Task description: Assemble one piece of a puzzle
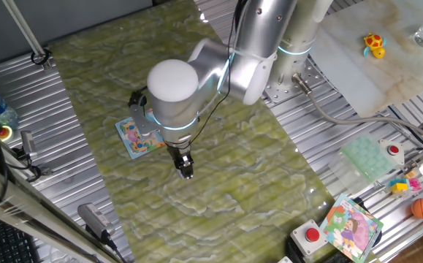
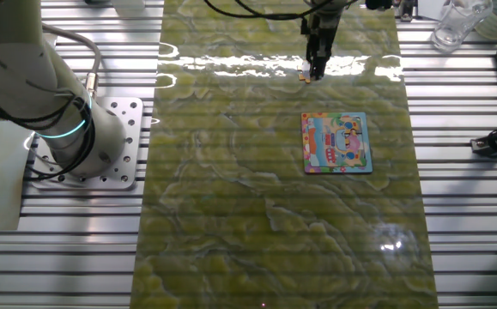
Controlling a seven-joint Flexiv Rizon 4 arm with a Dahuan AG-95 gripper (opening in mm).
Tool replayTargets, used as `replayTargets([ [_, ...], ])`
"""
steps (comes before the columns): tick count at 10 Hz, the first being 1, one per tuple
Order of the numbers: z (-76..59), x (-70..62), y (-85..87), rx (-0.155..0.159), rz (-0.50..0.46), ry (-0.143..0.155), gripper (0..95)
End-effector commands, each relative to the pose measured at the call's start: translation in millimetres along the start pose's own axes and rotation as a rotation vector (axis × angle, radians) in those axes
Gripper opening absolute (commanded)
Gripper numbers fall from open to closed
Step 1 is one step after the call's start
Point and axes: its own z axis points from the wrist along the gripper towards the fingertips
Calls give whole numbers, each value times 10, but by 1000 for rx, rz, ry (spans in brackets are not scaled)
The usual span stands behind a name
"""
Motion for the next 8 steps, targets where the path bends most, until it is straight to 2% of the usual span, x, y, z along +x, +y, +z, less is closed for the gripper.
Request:
replayTargets([
  [1,4,-5,-1,1,0,6,760],
  [3,4,-5,-1,1,-11,6,760],
  [6,4,-5,-1,0,-33,-16,760],
  [7,72,47,53,5,-14,-22,760],
  [8,121,68,53,5,-10,-26,570],
])
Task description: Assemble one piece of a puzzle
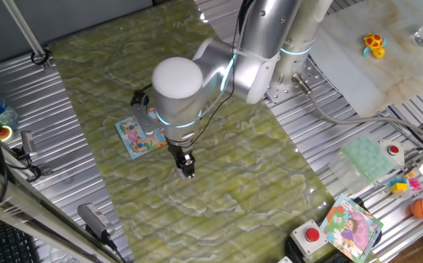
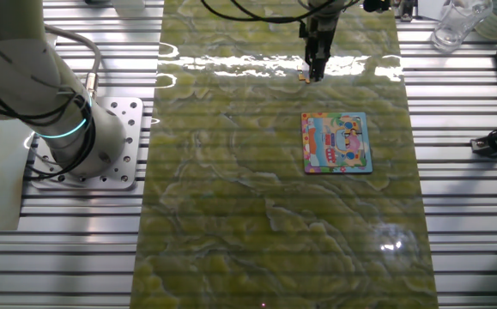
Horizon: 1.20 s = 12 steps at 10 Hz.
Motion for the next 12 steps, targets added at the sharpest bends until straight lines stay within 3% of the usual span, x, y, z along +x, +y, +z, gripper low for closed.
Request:
replayTargets([
  [1,148,19,-2,3,12,-10,760],
  [12,255,31,59,2,-5,-13,760],
])
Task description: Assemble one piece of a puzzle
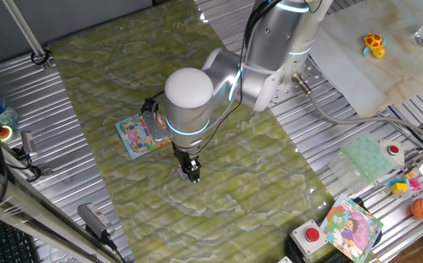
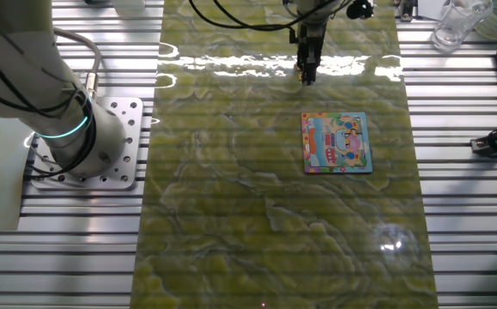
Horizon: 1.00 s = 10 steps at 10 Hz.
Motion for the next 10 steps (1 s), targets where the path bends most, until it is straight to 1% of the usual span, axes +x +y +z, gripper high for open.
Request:
replayTargets([
  [1,-22,0,1,0,-10,-1,760],
  [3,-25,-1,9,-2,-65,1,760],
  [7,-21,11,31,1,-83,10,760],
  [9,-21,11,31,10,-90,45,760],
  [10,-21,11,31,9,-108,47,760],
])
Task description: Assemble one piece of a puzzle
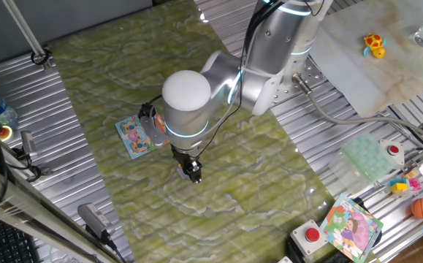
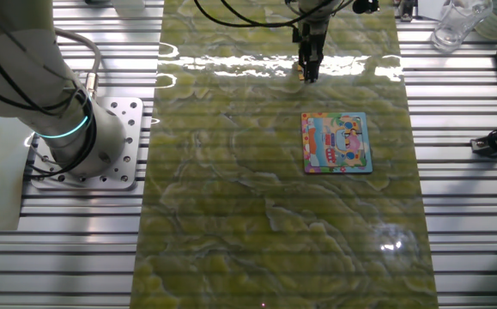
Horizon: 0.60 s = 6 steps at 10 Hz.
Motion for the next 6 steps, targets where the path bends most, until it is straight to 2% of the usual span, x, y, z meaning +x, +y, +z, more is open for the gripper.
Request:
replayTargets([
  [1,4,-12,18,-6,-29,14,760],
  [6,89,56,-33,-11,-14,-11,760],
])
